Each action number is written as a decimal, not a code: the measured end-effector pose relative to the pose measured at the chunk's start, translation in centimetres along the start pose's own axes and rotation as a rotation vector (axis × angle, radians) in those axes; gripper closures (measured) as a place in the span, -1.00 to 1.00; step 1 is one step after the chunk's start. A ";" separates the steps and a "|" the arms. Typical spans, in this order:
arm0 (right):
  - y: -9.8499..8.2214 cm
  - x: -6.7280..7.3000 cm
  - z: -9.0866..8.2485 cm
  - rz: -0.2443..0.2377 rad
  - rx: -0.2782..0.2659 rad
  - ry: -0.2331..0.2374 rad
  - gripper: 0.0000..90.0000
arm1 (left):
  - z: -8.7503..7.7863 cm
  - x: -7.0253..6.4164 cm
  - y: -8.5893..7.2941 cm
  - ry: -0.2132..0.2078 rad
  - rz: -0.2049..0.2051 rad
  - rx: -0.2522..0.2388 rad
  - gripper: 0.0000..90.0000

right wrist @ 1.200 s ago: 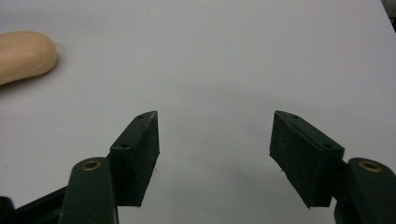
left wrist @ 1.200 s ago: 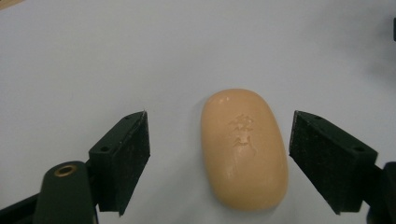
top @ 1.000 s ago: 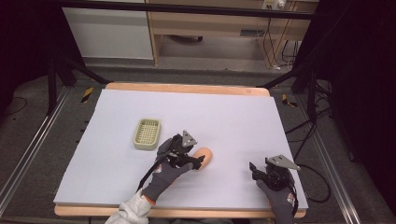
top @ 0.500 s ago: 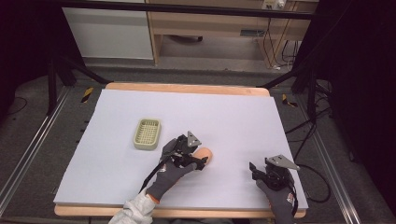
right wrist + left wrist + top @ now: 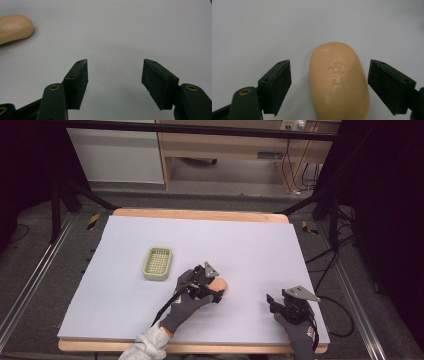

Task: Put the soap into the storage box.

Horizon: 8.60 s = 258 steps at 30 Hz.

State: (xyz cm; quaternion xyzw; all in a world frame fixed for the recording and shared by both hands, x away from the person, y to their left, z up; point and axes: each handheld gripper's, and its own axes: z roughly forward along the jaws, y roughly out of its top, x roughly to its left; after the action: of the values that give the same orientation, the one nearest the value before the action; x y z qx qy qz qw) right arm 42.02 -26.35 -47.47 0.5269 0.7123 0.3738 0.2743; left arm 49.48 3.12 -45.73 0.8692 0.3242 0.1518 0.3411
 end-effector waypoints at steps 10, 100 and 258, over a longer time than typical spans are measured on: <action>0.0 0.0 0.0 -0.004 0.005 0.003 -0.13 | 0.8 -0.4 -0.1 -0.002 0.009 0.029 -0.56; 0.0 0.0 0.0 0.004 0.005 0.001 -0.04 | -6.9 3.8 -2.6 0.027 -0.049 -0.019 -0.30; 0.0 0.0 0.0 0.003 0.002 0.009 -0.06 | -6.7 15.8 -5.0 0.239 -0.308 -0.029 -0.44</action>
State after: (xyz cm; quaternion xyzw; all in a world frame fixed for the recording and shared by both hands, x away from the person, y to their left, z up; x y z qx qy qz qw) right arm 42.00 -26.34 -47.51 0.5264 0.7131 0.3761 0.2700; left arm 55.72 19.79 -43.64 0.7801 0.4892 0.2045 0.3320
